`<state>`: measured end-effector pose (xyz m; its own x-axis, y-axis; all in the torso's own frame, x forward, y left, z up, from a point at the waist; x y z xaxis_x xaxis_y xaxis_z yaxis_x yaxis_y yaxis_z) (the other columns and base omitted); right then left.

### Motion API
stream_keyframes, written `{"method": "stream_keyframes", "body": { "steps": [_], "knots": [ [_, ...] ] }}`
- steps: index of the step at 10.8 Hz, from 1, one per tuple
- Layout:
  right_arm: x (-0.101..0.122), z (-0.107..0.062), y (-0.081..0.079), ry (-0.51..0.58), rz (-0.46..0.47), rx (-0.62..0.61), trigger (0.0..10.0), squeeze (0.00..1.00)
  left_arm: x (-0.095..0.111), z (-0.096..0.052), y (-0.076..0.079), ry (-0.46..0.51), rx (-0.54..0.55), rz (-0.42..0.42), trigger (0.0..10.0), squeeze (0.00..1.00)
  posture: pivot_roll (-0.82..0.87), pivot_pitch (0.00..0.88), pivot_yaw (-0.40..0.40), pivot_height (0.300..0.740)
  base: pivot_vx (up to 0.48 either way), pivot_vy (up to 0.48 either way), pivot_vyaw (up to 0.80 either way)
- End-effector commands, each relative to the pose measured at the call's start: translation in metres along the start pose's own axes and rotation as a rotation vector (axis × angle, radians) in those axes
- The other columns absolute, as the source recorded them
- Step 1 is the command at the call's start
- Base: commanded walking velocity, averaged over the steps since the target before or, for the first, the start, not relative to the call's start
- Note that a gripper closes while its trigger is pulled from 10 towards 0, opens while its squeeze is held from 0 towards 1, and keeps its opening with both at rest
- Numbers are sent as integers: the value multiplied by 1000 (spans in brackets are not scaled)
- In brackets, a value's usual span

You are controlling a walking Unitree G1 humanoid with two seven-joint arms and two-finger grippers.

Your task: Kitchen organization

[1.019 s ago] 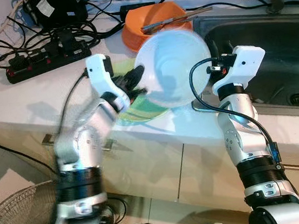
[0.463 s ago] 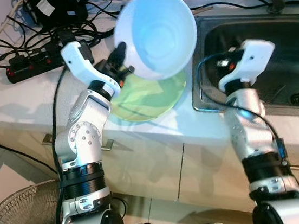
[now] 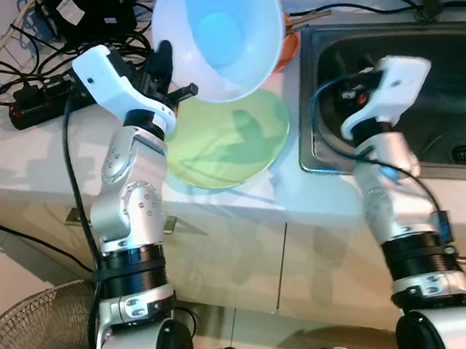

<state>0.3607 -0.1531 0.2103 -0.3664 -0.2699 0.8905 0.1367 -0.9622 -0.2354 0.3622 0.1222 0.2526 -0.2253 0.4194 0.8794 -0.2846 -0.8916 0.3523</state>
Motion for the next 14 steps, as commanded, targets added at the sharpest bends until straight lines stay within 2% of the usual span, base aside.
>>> {"method": "stream_keyframes", "body": {
  "steps": [1,2,3,4,6,14],
  "knots": [
    [9,4,-10,18,29,75,10000,0,10,6,13,52,-36,43,10000,0,20,82,66,740,0,0,0],
    [13,3,-16,14,85,137,10000,353,7,9,23,58,-66,81,10000,0,15,85,68,740,0,0,0],
    [15,2,-22,8,149,179,10000,306,5,9,29,57,-82,94,10000,0,11,87,70,740,0,0,0],
    [17,1,-29,3,197,228,10000,0,3,10,33,57,-94,105,10000,0,10,87,71,740,0,0,0],
    [19,-3,-35,0,208,282,10000,0,0,10,39,57,-112,115,10000,0,11,87,72,740,0,0,0],
    [12,-4,-33,-45,242,259,10000,0,-3,6,44,73,-176,110,10000,0,24,67,70,740,0,0,0]
  ]
}}
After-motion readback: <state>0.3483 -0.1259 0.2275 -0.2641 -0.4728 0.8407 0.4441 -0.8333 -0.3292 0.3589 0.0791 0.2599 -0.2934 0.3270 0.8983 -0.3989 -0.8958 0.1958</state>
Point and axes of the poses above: a point about 5 cm out from each wrist's last joint towards the gripper, its own z axis pointing out of the wrist towards the gripper, its own x axis along the axis of the wrist's last joint, y = z × x, the point moved 1 cm from there along z, pointing out of the wrist towards the gripper, and after that the axes turned 3 degrees about z, right-handed, at the moved point
